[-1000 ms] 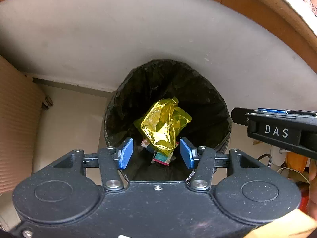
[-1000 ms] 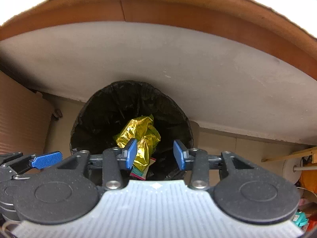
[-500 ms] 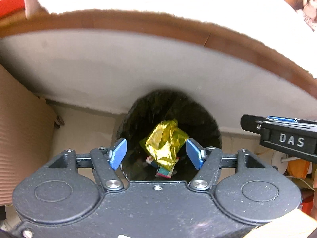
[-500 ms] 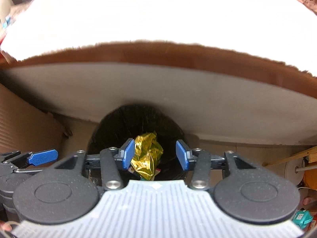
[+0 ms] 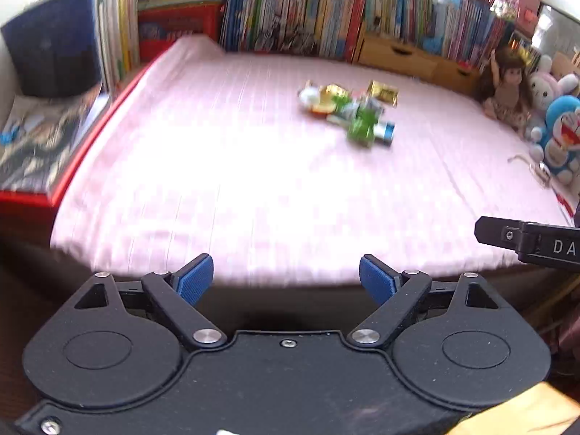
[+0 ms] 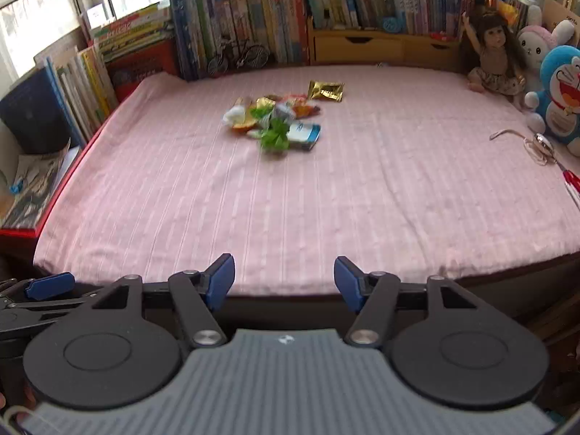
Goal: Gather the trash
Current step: 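Raise both tools back over the remaining wrappers on the bed, then grasp the green-white wrapper with the left tool while the right tool grasps the pink macaron packet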
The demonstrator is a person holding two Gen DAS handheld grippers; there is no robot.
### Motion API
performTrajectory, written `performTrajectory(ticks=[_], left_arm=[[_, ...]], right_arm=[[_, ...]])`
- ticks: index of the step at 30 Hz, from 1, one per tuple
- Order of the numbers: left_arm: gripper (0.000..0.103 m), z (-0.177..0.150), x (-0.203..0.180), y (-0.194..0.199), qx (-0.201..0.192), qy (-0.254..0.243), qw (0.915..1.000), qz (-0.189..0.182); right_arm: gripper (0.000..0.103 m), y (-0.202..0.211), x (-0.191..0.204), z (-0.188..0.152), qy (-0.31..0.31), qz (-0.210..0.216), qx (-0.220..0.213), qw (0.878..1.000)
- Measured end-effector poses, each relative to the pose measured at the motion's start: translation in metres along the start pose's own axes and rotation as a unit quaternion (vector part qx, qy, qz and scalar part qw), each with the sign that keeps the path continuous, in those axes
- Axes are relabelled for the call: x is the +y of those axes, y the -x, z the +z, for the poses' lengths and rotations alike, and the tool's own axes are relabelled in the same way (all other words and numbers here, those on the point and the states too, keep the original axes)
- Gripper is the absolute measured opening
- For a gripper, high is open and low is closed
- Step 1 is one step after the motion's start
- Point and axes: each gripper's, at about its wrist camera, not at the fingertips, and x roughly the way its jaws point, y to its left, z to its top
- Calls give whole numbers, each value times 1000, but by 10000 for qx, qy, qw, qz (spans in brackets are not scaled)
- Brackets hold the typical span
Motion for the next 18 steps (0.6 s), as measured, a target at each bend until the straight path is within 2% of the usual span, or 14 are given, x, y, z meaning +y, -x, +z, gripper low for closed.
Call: performTrajectory(ticks=[5,8,14,18], left_arm=[[89,49,-21,-7,-204,20,9998,2],[89,74,-33,-23,-235,188,9995,-39],[88,126,-72,-85,-135,599,9981,-68],[87,159,-99,-147,118,849,9963,26]], right_arm=[[77,-3,-26,40,-61,-30,-312,9995],[77,-26,-43,66,-31,-61,-416,9991],[77,-83,-85,124,-50,103,-344,9993],[78,-119,-117,163,-87,358,-208,9991]])
